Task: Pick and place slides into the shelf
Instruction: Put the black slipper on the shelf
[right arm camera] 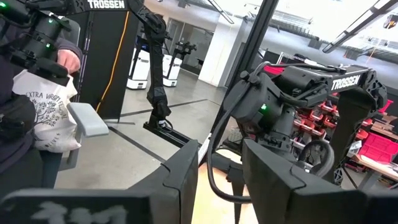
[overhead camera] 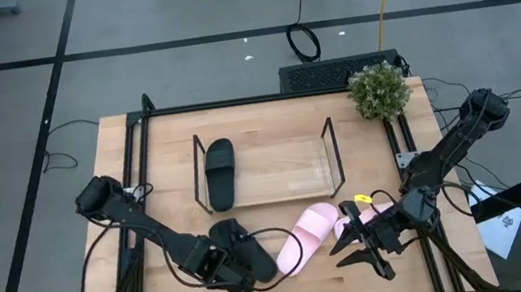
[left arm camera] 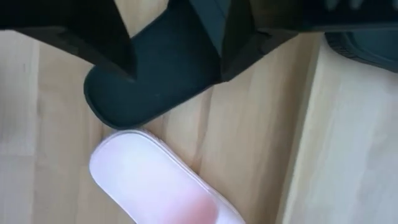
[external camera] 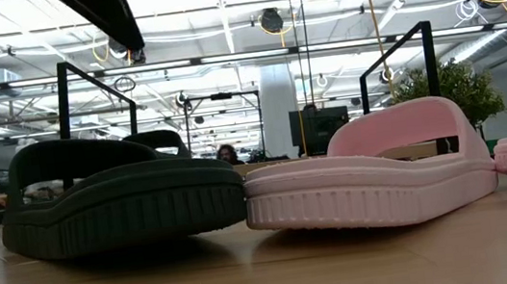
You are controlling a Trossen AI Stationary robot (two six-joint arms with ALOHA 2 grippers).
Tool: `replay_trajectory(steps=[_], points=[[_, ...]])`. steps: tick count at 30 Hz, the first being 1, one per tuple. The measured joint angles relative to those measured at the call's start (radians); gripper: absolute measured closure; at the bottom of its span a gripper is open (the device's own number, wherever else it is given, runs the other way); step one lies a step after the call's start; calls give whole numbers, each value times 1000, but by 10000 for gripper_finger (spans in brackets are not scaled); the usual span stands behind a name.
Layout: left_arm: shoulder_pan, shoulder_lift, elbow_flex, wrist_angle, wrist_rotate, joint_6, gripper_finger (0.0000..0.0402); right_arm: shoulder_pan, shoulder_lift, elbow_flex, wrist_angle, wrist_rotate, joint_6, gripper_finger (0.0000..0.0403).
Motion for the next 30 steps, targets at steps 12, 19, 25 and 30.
replay_trajectory(steps=[12, 19, 25, 30], points=[[-13, 0, 0, 18, 75, -185, 89, 0, 0, 0, -3, 0, -2, 287], [-42, 34, 0, -21, 4, -272, 87, 0, 0, 0, -18, 0, 0, 287], [-64, 74, -1, -31, 3, -314, 86, 0, 0, 0, -28, 0, -1, 287], [-92, 74, -1, -141, -66, -409, 88, 0, 0, 0, -44, 0, -1, 287]])
